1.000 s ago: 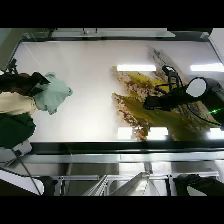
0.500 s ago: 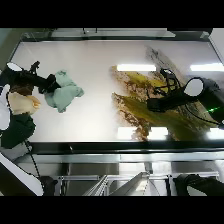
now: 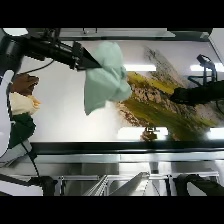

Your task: Fold the shirts.

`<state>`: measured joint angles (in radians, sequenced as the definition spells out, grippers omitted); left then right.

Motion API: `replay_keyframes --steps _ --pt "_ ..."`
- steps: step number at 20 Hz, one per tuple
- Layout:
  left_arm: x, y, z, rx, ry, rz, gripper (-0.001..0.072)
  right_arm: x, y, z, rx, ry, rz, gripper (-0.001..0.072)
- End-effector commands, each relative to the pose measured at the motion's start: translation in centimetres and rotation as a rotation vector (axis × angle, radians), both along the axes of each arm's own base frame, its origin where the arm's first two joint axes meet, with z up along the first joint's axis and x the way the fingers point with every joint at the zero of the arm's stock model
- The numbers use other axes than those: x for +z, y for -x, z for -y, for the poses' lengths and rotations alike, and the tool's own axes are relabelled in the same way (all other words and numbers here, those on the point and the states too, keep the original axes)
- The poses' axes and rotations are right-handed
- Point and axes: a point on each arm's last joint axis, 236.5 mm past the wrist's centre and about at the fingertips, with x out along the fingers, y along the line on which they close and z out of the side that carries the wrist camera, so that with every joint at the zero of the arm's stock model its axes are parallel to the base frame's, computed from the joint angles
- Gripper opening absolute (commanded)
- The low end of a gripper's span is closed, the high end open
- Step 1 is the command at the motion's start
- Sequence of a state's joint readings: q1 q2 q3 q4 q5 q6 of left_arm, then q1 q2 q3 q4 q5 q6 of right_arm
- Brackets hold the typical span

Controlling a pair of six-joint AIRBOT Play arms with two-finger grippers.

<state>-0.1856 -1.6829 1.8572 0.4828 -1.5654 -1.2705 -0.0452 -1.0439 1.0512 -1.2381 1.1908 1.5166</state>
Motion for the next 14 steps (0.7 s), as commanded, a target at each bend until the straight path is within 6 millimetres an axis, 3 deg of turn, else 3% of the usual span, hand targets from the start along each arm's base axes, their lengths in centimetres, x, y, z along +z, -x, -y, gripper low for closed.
replay_keyframes --steps 1,2,3,4,6,8,10,13,14 --pt "-3.2 4.2 3.5 -0.062 -0.118 0.011 0.0276 0.2 0.9 1.7 -0.037 0.003 -0.028 0.0619" --pt "-4.2 4.3 3.7 -0.063 -0.15 0.01 0.0385 0.0 0.9 1.7 -0.036 0.003 -0.033 0.0618" --pt "-4.9 4.1 3.5 -0.052 -0.176 0.004 0.0593 -0.2 0.9 1.8 -0.036 0.007 -0.038 0.0618" --pt "-5.2 3.6 3.0 -0.021 -0.2 -0.019 0.0717 -0.5 1.1 2.1 -0.034 0.019 -0.053 0.0618" --pt "-5.9 2.2 0.2 0.039 -0.293 -0.03 0.0716 -1.0 2.0 2.6 -0.023 0.048 -0.094 0.058" --pt "-7.8 2.5 -4.0 0.049 -0.444 -0.081 0.0706 -2.0 3.3 3.2 -0.014 0.078 -0.149 0.0326" --pt "-11.2 5.5 -5.8 0.014 -0.528 -0.218 0.0706 -5.0 5.6 2.4 -0.026 0.041 -0.251 0.0325" --pt "-19.3 10.8 -5.4 -0.017 -0.559 -0.291 0.0707 -10.5 8.3 -3.2 -0.018 -0.212 -0.319 0.0332" --pt "-22.0 12.5 -5.5 -0.01 -0.577 -0.32 0.0707 -10.9 8.3 -5.7 0.008 -0.334 -0.301 0.0475"
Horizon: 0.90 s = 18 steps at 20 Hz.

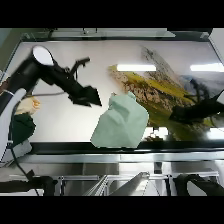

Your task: Fold the shirts.

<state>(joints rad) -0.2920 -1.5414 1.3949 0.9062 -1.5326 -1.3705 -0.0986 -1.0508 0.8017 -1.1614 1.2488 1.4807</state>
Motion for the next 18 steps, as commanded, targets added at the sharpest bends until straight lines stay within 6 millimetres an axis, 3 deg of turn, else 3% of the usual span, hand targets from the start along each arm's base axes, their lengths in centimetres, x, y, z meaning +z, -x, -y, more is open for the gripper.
replay_keyframes --steps 1,3,5,7,9,10,11,12,14,16,18 --pt "-9.3 5.8 -1.6 0.022 -0.106 -0.088 0.0706 -2.1 1.2 -7.3 -0.007 -0.363 0.011 0.0639" --pt "-12.9 8.6 -2.6 0.062 -0.143 -0.162 0.0706 -2.1 0.7 -9.8 0.002 -0.501 0.02 0.0644" --pt "-14.4 10.8 -2.9 0.054 -0.133 -0.218 0.0706 -4.6 1.5 -10.1 0.017 -0.485 -0.056 0.0644" --pt "-15.1 10.9 -1.7 0.08 -0.069 -0.228 0.0688 -6.6 2.4 -11.3 0.044 -0.505 -0.121 0.0644" --pt "-15.1 10.3 -0.2 0.095 -0.001 -0.245 0.0687 -7.5 2.6 -13.4 0.056 -0.574 -0.148 0.0643" --pt "-15.0 9.9 0.5 0.098 0.026 -0.253 0.0634 -7.2 2.2 -14.6 0.06 -0.626 -0.133 0.0637" --pt "-14.7 9.4 1.1 0.094 0.047 -0.268 0.028 -6.2 1.7 -15.8 0.073 -0.689 -0.1 0.041" --pt "-14.0 8.9 1.3 0.065 0.069 -0.273 0.0011 -4.9 1.3 -16.6 0.118 -0.747 -0.046 0.0005" --pt "-11.4 7.7 1.8 0.025 0.128 -0.283 0.0012 -1.2 0.8 -17.8 0.189 -0.861 0.026 0.0018" --pt "-6.6 5.7 2.5 0.011 0.233 -0.24 0.0011 3.2 0.3 -17.9 0.265 -0.924 0.096 0.0018" --pt "1.4 3.1 3.4 0.025 0.41 -0.131 0.0009 9.9 0.2 -17.4 0.34 -0.991 0.177 0.0018"
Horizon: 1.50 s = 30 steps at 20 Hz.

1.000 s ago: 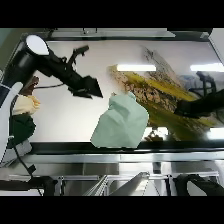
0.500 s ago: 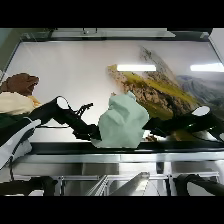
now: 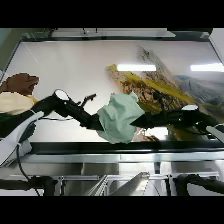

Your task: Fold the shirts.

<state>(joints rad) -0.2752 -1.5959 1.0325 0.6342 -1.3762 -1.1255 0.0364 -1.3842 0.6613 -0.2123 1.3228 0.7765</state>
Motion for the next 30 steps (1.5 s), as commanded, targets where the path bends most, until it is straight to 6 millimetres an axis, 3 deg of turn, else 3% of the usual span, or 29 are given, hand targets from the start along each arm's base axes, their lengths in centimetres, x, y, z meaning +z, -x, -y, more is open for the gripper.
replay_keyframes --steps 1,3,4,6,7,8,9,10,11,13,16,17,18,19,20,21,22,23,26,27,28,30 --pt "13.9 -2.7 1.6 0.03 0.321 0.139 0.0007 12.4 0.3 0.2 0.078 -0.184 0.215 0.0018" --pt "27.0 -3.0 1.9 0.075 0.597 0.355 0.0007 22.2 0.8 1.0 0.083 -0.17 0.59 0.0019" --pt "34.4 -1.8 1.5 0.074 0.752 0.511 0.0008 27.3 1.7 1.1 0.074 -0.14 0.825 0.0019" --pt "46.4 3.6 0.1 0.048 0.978 0.825 0.0008 37.6 4.6 1.5 -0.038 -0.047 1.276 0.0019" --pt "49.8 6.2 -0.4 0.047 0.99 0.984 0.0009 41.5 5.8 2.2 -0.13 0.021 1.435 0.002" --pt "51.6 7.8 -0.7 0.069 0.931 1.136 0.002 44.7 6.8 3.4 -0.239 0.085 1.559 0.0019" --pt "52.2 7.9 -1.0 0.115 0.831 1.257 0.0024 46.4 7.2 4.4 -0.324 0.135 1.627 0.0019" --pt "52.2 7.0 -1.7 0.196 0.723 1.323 0.0025 46.9 6.9 5.1 -0.371 0.17 1.648 0.0019" --pt "51.7 5.8 -2.3 0.27 0.644 1.344 0.0026 46.3 6.0 5.2 -0.367 0.175 1.614 0.0019" --pt "48.2 2.3 -2.5 0.351 0.529 1.301 0.0026 42.5 1.9 3.9 -0.295 0.145 1.438 0.0019" --pt "36.8 -6.0 -1.5 0.379 0.346 1.071 0.0027 32.1 -6.3 0.1 -0.156 0.13 1.134 0.0019" --pt "32.2 -9.1 -1.6 0.402 0.285 0.972 0.0027 27.6 -8.9 -1.3 -0.111 0.136 1.019 0.002" --pt "26.8 -12.4 -2.2 0.439 0.216 0.863 0.0027 23.3 -11.2 -2.2 -0.083 0.146 0.913 0.0066" --pt "21.3 -15.4 -3.3 0.481 0.149 0.755 0.0096 18.5 -13.6 -2.8 -0.081 0.159 0.783 0.039" --pt "16.7 -17.4 -4.6 0.51 0.097 0.658 0.0379 14.4 -15.8 -2.6 -0.1 0.185 0.692 0.0659" --pt "12.9 -19.1 -6.2 0.544 0.075 0.548 0.072 11.1 -17.5 -1.6 -0.122 0.207 0.617 0.0666" --pt "10.9 -20.0 -7.2 0.552 0.093 0.442 0.0712 9.4 -18.5 -0.1 -0.144 0.21 0.551 0.0666" --pt "9.9 -20.3 -8.3 0.528 0.137 0.346 0.0711 9.1 -18.8 1.8 -0.155 0.197 0.499 0.0666" --pt "8.5 -18.1 -11.9 0.461 0.179 0.091 0.071 10.8 -17.0 8.9 -0.148 0.192 0.453 0.0664" --pt "8.0 -17.1 -12.5 0.446 0.186 0.045 0.0709 10.2 -16.1 11.8 -0.151 0.254 0.417 0.0664" --pt "7.4 -15.8 -12.4 0.437 0.189 -0.002 0.0708 8.6 -15.1 14.6 -0.15 0.341 0.37 0.0664" --pt "5.6 -11.4 -10.0 0.389 0.186 -0.094 0.0708 4.5 -12.6 18.8 -0.148 0.485 0.254 0.0665"
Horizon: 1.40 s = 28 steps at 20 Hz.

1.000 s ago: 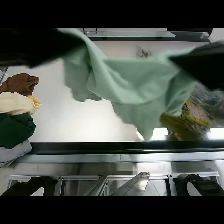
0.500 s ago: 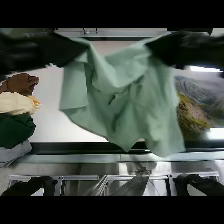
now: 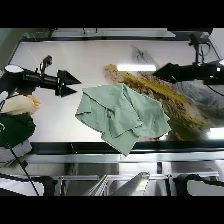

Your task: Fold the shirts.

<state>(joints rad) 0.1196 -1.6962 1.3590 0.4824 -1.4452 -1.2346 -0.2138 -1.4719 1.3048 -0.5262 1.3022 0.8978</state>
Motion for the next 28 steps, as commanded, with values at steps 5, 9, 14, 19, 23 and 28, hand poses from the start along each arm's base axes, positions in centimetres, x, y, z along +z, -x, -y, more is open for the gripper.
replay_keyframes --steps 5,9,14,19,23,28 --pt "-9.2 18.8 7.7 -0.211 -0.024 -0.387 0.0708 -15.4 9.5 10.0 -0.182 0.215 -0.441 0.0665" --pt "-13.2 21.7 9.9 -0.23 -0.124 -0.414 0.0707 -17.1 10.5 5.2 -0.098 0.098 -0.455 0.0665" --pt "-13.9 16.6 13.1 -0.242 -0.159 -0.273 0.063 -16.3 10.6 -0.4 0.021 0.067 -0.421 0.0665" --pt "-11.2 14.9 14.6 -0.345 -0.08 -0.246 0.001 -12.7 11.2 -3.6 0.12 -0.076 -0.398 0.002" --pt "-5.2 16.3 14.8 -0.469 0.007 -0.188 0.0011 -6.9 10.1 -3.0 0.118 -0.143 -0.279 0.0019" --pt "14.2 16.4 12.2 -0.409 0.396 0.087 0.0012 13.1 9.0 0.8 0.015 -0.244 0.236 0.0019"
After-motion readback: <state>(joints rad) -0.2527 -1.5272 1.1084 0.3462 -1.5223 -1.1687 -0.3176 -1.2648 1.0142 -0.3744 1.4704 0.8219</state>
